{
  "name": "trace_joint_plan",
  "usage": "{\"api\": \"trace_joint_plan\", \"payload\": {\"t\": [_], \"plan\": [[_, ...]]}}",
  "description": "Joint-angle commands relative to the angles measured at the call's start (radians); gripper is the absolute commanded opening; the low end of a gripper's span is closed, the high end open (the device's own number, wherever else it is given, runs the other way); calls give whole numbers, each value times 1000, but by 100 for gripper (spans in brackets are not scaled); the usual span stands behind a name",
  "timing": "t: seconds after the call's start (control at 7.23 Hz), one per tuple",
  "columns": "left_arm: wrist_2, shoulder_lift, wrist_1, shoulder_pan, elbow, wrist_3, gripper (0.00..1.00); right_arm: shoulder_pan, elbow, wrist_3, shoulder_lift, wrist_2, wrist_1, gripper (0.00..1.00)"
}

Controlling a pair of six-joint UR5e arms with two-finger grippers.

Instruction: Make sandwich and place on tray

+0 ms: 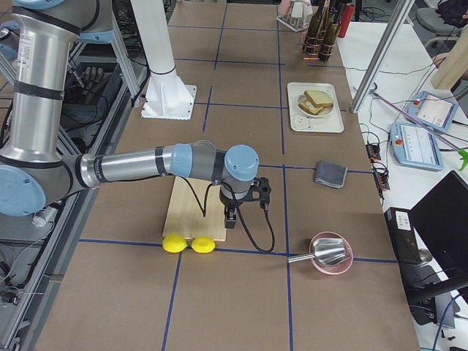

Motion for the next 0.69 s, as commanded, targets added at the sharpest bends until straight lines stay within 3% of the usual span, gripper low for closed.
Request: {"api": "trace_joint_plan", "payload": {"t": [0.0,0.55], "plan": [[1,4,0,1,3,0,100,-2,0,0,-9,1,22,100],[9,3,3,5,8,-3,100,-2,6,0,-9,2,51,100]]}}
